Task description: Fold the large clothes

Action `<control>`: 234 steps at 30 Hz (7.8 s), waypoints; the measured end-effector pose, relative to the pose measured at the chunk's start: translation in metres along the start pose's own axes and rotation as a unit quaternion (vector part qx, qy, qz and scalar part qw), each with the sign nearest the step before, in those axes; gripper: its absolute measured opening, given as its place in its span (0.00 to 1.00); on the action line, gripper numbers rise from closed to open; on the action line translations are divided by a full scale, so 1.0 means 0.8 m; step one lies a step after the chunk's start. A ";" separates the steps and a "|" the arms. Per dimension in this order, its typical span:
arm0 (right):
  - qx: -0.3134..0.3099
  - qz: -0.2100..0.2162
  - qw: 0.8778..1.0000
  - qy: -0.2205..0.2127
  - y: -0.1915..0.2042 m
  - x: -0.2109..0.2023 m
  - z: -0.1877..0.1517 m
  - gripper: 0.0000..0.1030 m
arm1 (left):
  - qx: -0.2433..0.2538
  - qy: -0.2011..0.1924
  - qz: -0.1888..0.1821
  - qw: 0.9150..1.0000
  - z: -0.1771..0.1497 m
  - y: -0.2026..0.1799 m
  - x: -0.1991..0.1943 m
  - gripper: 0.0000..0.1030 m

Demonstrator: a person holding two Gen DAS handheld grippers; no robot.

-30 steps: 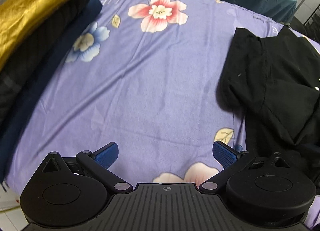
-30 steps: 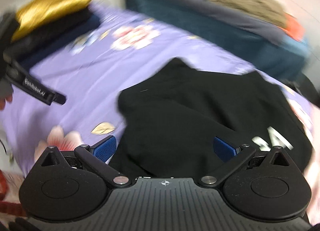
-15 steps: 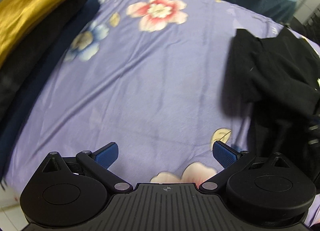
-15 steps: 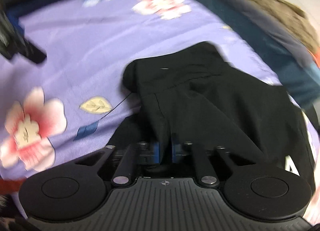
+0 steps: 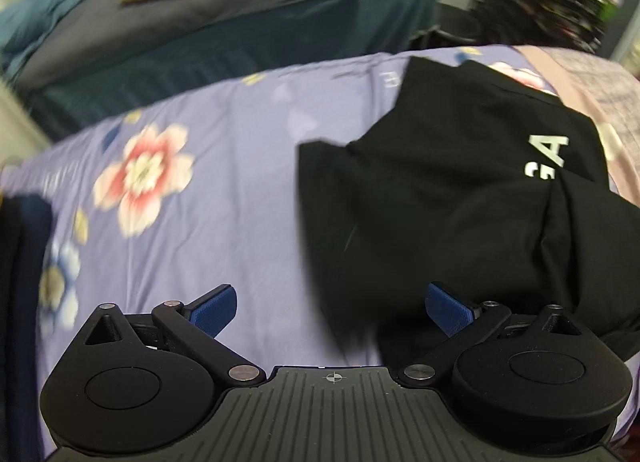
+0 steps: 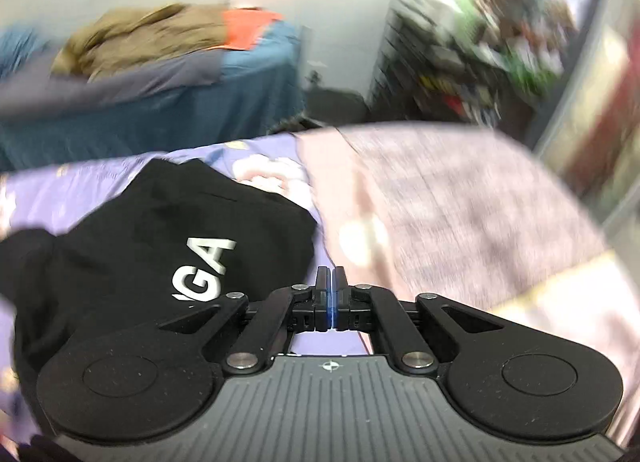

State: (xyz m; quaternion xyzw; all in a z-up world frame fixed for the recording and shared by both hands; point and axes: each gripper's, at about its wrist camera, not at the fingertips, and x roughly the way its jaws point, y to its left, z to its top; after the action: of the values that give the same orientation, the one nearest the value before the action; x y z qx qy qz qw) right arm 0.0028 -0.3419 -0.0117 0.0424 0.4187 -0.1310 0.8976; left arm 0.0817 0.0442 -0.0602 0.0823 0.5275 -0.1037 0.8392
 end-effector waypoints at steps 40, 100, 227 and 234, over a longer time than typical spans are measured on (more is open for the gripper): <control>-0.004 0.045 0.999 0.000 0.013 0.004 -0.045 0.07 | 0.310 -0.192 -0.095 0.926 0.106 -0.122 0.043 1.00; 0.088 0.420 0.742 -0.515 -0.119 -0.487 0.181 0.04 | -0.033 -0.563 -0.329 0.757 0.024 -0.003 -0.527 0.28; -0.174 -0.087 0.977 0.088 0.054 -0.039 -0.232 0.20 | -0.088 0.045 0.009 0.995 -0.246 0.076 -0.006 1.00; -0.050 -0.207 0.977 0.012 -0.091 -0.048 -0.102 0.17 | -0.108 0.040 0.021 0.993 -0.240 0.079 -0.008 1.00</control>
State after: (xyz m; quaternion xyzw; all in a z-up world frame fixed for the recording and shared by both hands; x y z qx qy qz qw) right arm -0.1010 -0.3891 -0.0330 -0.0884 0.4348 -0.2920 0.8472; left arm -0.0714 0.1531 -0.1349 0.0060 0.5666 -0.0250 0.8236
